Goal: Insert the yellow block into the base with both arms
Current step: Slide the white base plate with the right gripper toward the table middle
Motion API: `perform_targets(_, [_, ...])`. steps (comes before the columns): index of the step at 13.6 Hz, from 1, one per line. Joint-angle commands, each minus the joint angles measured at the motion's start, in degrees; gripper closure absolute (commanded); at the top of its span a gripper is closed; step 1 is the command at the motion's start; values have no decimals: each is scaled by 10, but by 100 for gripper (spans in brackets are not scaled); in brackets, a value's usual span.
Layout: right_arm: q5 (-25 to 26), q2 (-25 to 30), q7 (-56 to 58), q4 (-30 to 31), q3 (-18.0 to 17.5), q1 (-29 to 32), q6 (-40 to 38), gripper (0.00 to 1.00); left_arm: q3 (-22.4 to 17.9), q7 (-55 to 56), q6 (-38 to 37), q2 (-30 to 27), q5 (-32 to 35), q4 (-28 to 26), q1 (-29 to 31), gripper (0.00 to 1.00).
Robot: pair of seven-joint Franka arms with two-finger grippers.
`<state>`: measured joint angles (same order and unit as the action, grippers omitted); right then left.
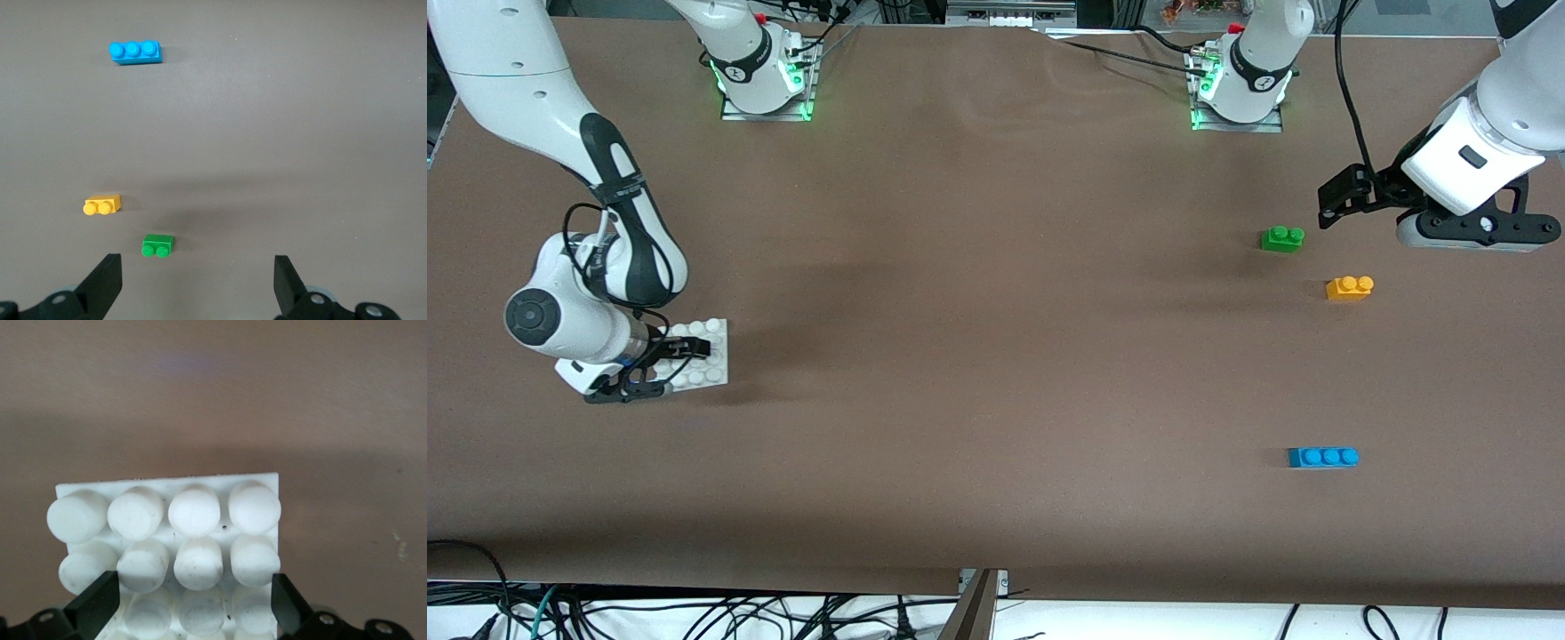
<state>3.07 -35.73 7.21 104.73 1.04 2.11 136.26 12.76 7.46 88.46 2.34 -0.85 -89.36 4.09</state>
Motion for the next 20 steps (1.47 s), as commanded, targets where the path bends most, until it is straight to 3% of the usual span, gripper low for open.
perform_targets(1, [-20, -43, -63, 1, -11, -52, 46, 0, 2, 1, -15, 8, 13, 21, -1, 0])
perform_targets(11, [-20, -85, -331, -50, -11, -262, 87, 0, 0, 1, -15, 8, 13, 21, -1, 0])
perform_targets(20, [-19, -178, -547, -200, -11, -417, 87, 0, 0, 1, -15, 8, 13, 20, -1, 0])
